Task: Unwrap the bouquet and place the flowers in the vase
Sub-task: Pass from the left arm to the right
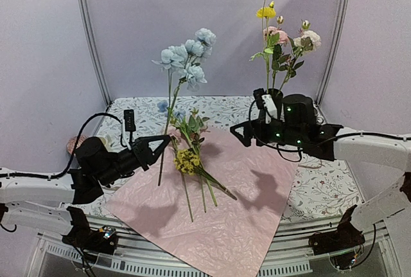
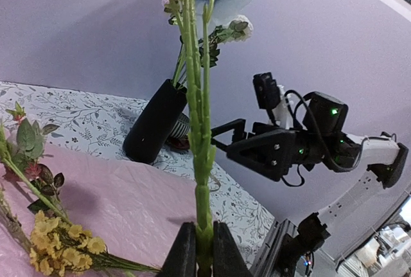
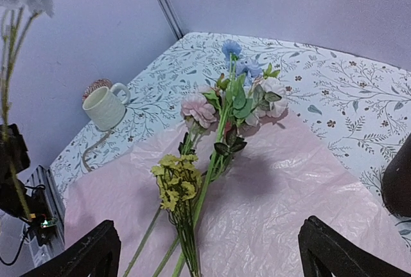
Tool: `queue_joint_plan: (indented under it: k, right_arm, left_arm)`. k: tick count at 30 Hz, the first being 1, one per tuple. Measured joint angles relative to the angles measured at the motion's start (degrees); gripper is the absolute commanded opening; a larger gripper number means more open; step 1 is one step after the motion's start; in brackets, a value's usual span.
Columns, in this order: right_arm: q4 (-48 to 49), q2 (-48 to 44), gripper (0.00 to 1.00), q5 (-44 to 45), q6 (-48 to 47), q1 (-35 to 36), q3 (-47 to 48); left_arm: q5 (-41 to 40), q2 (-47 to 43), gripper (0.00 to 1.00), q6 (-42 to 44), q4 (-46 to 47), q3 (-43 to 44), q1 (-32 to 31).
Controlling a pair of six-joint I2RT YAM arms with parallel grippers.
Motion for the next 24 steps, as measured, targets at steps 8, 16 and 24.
queue_joint_plan:
  k: [8, 16, 24]
  right_arm:
    - [3.8, -5.9, 0.9, -7.1, 0.5, 0.1, -1.9]
    - [7.4, -7.0, 0.91, -8.5, -1.1, 9.1, -2.1]
    - [10.9, -7.1, 0.88, -5.0, -0.7, 11.3, -2.1]
  left_arm:
    - [3.1, 4.9, 0.08, 0.6, 3.0, 1.8, -0.1]
    - [4.5, 10.7, 0.09, 1.8, 6.7, 4.9, -1.2]
    - [4.7, 13.8, 0.1, 4.1, 8.4, 7.5, -2.6]
